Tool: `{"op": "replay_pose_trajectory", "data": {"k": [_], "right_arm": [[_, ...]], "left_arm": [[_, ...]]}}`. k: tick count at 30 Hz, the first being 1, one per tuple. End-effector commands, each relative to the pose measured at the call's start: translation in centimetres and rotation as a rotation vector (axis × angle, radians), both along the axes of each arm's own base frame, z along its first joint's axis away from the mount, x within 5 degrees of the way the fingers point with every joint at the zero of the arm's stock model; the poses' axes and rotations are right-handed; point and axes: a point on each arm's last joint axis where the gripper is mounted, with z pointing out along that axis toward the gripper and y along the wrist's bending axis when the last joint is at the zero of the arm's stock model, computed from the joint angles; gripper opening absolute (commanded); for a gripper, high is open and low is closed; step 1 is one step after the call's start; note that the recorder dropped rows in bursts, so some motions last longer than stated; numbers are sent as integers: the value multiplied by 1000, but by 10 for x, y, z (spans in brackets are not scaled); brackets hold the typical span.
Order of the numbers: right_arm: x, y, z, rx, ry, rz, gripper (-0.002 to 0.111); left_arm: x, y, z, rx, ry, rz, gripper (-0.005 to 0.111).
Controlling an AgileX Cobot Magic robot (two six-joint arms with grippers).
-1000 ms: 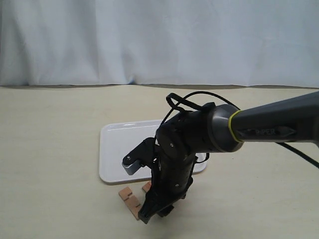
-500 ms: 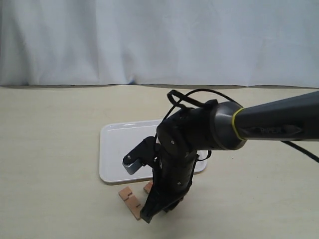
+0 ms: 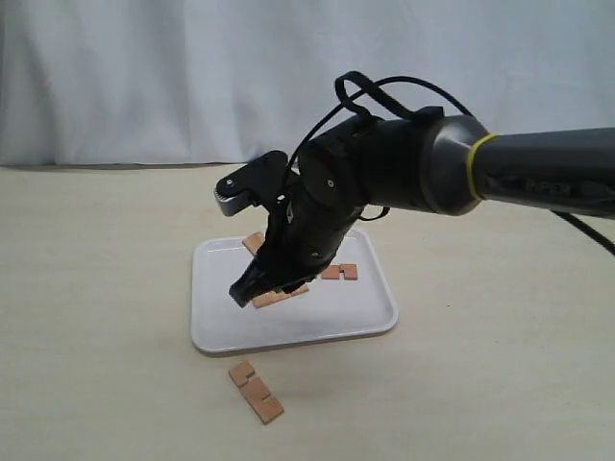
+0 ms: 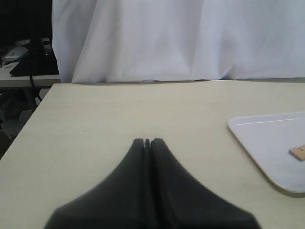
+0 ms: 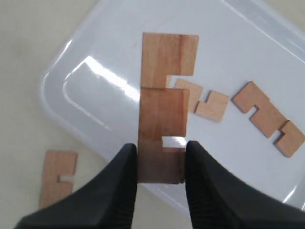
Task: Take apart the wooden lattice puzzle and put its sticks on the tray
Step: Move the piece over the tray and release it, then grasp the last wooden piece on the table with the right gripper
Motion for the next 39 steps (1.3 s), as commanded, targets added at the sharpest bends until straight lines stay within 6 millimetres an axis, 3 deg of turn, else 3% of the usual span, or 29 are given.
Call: {"op": "replay_pose_trajectory", "data": {"k": [1, 4, 7, 10, 12, 14, 16, 20, 22, 29, 39], "right_arm": [[21, -18, -19, 13, -4, -98, 5], [29, -30, -43, 13, 28, -148, 8], [30, -30, -44, 20, 16, -151, 27], [28, -22, -27, 41, -27, -128, 60], [24, -18, -12, 51, -52, -115, 68], [17, -12, -1, 52, -49, -103, 68], [-2, 9, 7, 3, 26, -25, 68], [-38, 54, -12, -115, 207, 130, 68], [-47, 66, -27, -152, 266, 161, 68], [-36, 79, -68, -93, 236, 126, 68], [-32, 82, -81, -67, 219, 104, 68]], "left_arm": [[0, 0, 0, -1, -10, 1, 0], [0, 0, 0, -1, -10, 1, 0], [0, 0, 0, -1, -10, 1, 0], [0, 0, 0, -1, -10, 1, 0], [0, 0, 0, -1, -10, 1, 0], [0, 0, 0, -1, -10, 1, 0], [0, 0, 0, -1, -10, 1, 0], [0, 0, 0, -1, -8, 1, 0], [0, 0, 0, -1, -8, 1, 0], [0, 0, 0, -1, -8, 1, 0], [0, 0, 0, -1, -8, 1, 0]]}}
